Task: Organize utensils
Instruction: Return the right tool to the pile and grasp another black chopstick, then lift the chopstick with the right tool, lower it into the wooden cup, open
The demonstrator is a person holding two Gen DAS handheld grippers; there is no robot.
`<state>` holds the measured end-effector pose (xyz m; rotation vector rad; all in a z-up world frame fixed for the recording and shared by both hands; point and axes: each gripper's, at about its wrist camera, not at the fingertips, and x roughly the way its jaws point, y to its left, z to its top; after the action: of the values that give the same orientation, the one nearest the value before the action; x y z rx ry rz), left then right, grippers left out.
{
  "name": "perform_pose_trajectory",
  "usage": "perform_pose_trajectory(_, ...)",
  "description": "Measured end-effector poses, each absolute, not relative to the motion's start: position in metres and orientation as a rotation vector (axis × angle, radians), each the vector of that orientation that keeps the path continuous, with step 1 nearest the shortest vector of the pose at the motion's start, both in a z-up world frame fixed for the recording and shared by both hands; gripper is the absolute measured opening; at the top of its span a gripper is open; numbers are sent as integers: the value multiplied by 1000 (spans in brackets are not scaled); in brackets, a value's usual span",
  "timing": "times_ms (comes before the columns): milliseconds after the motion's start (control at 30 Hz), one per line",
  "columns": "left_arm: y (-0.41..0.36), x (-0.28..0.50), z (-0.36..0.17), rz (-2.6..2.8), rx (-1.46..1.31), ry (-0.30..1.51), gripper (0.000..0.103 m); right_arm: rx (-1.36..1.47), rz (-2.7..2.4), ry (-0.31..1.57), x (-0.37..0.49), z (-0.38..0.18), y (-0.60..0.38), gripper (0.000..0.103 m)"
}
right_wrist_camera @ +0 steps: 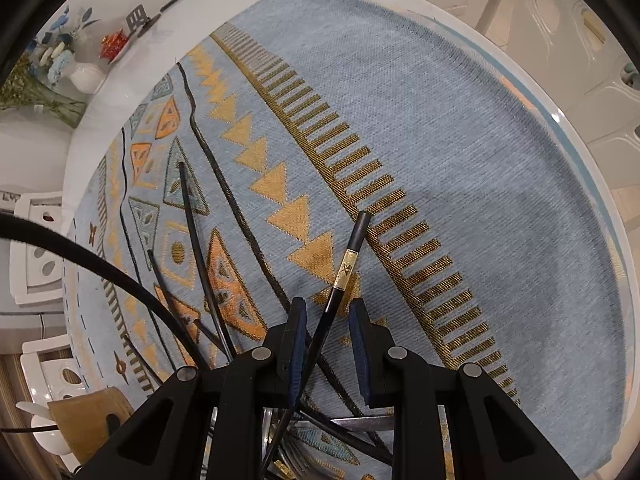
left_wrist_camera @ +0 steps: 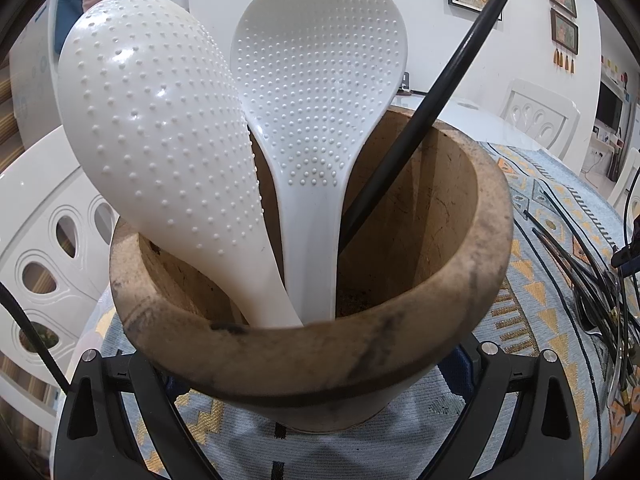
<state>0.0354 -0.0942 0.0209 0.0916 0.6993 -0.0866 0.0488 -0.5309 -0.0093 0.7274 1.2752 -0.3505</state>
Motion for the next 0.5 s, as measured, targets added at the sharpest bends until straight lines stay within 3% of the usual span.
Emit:
perform_pose_trajectory(167,-94,35,21,-87,92,699,96,690,-360,1269,52,-9,-527,22)
perform_pose_trajectory(233,-94,35,21,-87,92,699,96,647,-364,1266,56,-8,-523,12)
perform_pose_trajectory(500,-94,36,21,-87,91,699,96,631,-304,1194,49,14,-520,6)
